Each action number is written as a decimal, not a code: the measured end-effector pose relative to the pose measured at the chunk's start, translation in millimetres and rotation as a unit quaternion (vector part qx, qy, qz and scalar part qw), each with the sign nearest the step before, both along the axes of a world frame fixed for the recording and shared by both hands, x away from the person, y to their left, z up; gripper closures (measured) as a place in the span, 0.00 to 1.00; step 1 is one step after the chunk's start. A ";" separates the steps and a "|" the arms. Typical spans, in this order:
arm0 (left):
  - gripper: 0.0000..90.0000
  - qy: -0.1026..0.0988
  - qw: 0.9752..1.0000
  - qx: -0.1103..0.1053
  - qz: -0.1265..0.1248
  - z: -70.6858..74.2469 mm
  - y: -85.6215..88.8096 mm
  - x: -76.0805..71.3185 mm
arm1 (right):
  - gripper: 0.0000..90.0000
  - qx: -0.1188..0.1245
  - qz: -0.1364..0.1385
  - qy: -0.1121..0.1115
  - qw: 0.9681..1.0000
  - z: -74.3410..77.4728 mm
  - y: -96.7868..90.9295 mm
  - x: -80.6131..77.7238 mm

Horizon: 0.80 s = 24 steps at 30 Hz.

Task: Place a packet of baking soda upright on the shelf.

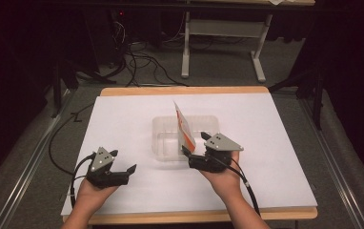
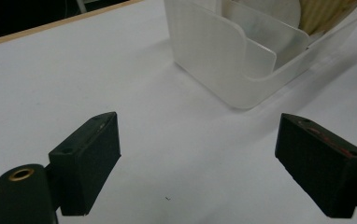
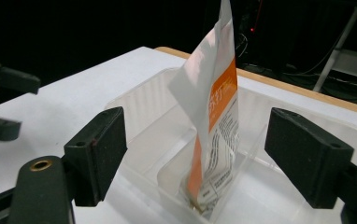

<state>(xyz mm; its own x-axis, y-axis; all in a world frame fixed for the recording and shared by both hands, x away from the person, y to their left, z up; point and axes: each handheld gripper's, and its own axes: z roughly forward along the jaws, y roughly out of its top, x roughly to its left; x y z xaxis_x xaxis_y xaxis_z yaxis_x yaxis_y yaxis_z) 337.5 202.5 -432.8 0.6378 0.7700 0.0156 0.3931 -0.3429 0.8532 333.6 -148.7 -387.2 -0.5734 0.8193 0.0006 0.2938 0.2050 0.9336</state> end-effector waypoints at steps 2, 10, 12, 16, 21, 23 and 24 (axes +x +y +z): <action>0.16 0.002 1.000 -0.002 0.003 -0.6 1.9 1.3 | 0.23 -0.003 0.001 -0.002 1.000 1.8 -7.2 -7.1; 0.16 0.009 1.000 -0.003 0.014 -2.5 7.0 5.3 | 0.24 -0.010 -0.027 -0.012 1.000 7.4 -59.5 -26.8; 0.16 0.010 1.000 -0.004 0.015 -3.0 7.3 5.6 | 0.26 -0.014 -0.041 -0.012 0.999 5.9 -74.0 -27.6; 0.16 0.017 1.000 0.002 0.015 -6.1 6.4 7.4 | 0.28 -0.013 -0.087 0.002 0.996 -7.3 -108.1 -26.3; 0.16 0.028 0.999 0.009 0.017 -8.3 3.1 7.3 | 0.35 -0.038 -0.134 0.044 0.989 -39.6 -144.8 -20.1; 0.16 0.029 0.999 0.011 0.018 -8.5 0.8 6.4 | 0.35 -0.037 -0.148 0.050 0.987 -43.9 -154.4 -17.7; 0.17 0.029 0.999 0.011 0.018 -8.5 0.8 6.4 | 0.35 -0.037 -0.148 0.050 0.987 -43.9 -154.4 -17.7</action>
<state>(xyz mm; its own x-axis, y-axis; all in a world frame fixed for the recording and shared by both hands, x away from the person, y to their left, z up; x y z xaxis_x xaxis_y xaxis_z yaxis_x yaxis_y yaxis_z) 343.9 203.3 -441.3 0.6106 0.7919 -0.0032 0.4545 -0.3471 0.8204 315.9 -303.1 -431.1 -0.3086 0.9509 -0.0214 0.4413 0.1631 0.8824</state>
